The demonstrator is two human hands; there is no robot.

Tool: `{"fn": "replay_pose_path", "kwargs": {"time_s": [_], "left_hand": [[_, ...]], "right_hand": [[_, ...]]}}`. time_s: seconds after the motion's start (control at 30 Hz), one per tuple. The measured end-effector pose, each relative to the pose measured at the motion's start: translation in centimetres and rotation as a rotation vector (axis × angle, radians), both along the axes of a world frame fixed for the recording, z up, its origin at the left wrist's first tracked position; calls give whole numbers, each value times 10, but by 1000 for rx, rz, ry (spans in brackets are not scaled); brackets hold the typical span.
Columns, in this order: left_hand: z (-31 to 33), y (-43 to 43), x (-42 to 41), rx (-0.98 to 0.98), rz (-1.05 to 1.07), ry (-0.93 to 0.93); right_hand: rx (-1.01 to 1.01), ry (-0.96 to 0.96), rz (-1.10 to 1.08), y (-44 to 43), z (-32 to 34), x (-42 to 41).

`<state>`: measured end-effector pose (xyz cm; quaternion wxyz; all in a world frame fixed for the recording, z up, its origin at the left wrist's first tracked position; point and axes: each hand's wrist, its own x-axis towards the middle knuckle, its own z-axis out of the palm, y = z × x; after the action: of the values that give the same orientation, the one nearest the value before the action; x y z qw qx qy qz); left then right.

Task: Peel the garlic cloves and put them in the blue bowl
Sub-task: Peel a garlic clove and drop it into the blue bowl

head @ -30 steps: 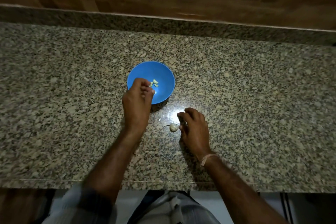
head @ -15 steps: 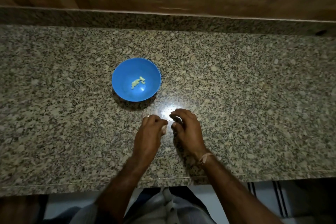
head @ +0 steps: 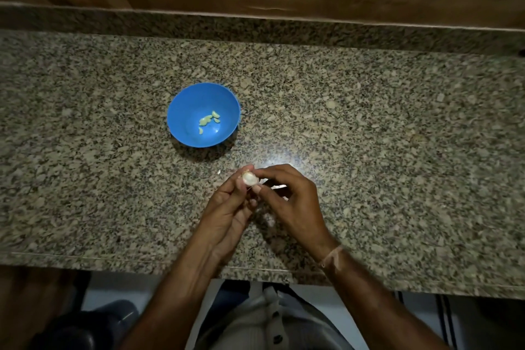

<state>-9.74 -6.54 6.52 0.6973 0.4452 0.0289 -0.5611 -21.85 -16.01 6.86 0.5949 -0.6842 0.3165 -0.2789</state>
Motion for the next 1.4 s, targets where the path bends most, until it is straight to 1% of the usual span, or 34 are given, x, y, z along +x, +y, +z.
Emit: {"fn": "replay_pose_path", "kwargs": {"time_s": [0.13, 0.23, 0.33, 0.47, 0.7, 0.87, 0.93, 0.97, 1.1, 1.13, 1.2, 1.23, 1.27, 1.3, 1.37, 1.4], "left_hand": [[7, 2, -9, -41, -7, -66], [11, 1, -15, -16, 20, -126], [14, 1, -23, 22, 48, -207], [19, 3, -31, 69, 60, -268], [25, 8, -34, 157, 24, -409], [25, 10, -35, 204, -2, -483], [23, 11, -37, 219, 5, -484], [22, 11, -37, 220, 15, -456], [13, 12, -33, 222, -2, -271], [10, 11, -33, 227, 4, -205], [4, 10, -30, 238, 45, -71], [0, 10, -27, 249, 56, -58], [-3, 10, -22, 286, 38, -131], [-8, 11, -16, 358, -11, -308], [-23, 11, -1, 532, -100, -860], [-30, 10, 8, 599, -130, -1096]], "right_hand": [[-143, 1, 5, 1, 7, -9], [-222, -8, 8, 3, 8, -16], [-246, -9, 6, 5, 8, -22], [-277, 18, 27, 3, 8, -26], [-355, 81, 77, 3, 4, -31], [-412, 121, 21, 10, 1, -30], [-368, 127, 5, 10, -1, -28], [-333, 124, 11, 8, -2, -27], [-137, 134, 31, 3, -7, -25], [-57, 139, 17, 2, -10, -23], [194, 104, -47, 1, -14, -19], [324, 77, -83, -1, -16, -18], [419, 64, -112, -2, -18, -18], [463, 80, -130, -4, -22, -20], [441, 183, -119, -7, -36, -26], [398, 250, -98, -7, -43, -29]]}}
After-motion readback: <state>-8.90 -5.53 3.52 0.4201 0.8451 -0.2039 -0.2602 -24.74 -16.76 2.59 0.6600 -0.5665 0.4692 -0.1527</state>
